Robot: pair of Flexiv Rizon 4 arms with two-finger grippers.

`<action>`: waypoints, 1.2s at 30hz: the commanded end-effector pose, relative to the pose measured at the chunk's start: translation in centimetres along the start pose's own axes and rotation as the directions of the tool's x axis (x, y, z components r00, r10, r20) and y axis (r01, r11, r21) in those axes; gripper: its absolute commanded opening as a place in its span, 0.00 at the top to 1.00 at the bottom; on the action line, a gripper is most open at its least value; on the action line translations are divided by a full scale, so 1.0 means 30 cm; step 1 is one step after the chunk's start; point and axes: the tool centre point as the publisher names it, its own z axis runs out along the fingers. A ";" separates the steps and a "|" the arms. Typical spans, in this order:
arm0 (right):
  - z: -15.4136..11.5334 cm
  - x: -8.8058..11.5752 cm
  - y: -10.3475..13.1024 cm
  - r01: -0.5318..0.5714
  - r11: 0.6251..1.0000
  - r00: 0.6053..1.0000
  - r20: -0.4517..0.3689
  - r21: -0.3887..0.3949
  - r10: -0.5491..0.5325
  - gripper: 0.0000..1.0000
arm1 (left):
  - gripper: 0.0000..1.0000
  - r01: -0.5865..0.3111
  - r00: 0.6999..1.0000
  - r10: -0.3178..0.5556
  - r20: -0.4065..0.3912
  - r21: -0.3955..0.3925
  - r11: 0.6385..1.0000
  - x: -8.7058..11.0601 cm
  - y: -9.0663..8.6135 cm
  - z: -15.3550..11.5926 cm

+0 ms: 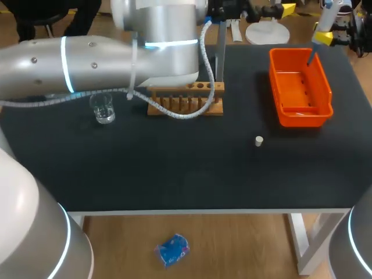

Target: Invert the test tube, pick up the pipette, mount the tip to pipette, aspirate from beaker and dispense into the tube, eject the tip, return the pipette, and cap with the stopper.

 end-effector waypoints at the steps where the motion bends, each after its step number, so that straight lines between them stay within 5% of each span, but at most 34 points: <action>1: 0.001 0.013 0.013 0.000 1.000 1.000 0.008 0.011 0.000 1.00 | 0.00 0.001 1.000 -0.001 0.024 0.005 1.000 0.019 0.000 -0.013; 14: 0.003 0.018 0.011 -0.003 1.000 1.000 0.006 0.007 0.003 1.00 | 0.00 0.005 1.000 -0.005 0.002 0.010 1.000 0.014 -0.013 -0.023; 25: 0.150 0.123 -0.002 -0.047 0.995 0.997 -0.070 -0.082 0.042 1.00 | 0.00 0.015 1.000 -0.016 0.012 0.015 1.000 0.080 0.017 -0.242; 36: 0.341 0.247 -0.023 -0.101 0.992 0.983 -0.160 -0.079 0.087 1.00 | 0.00 0.027 0.998 -0.029 0.064 0.023 0.999 0.166 0.091 -0.431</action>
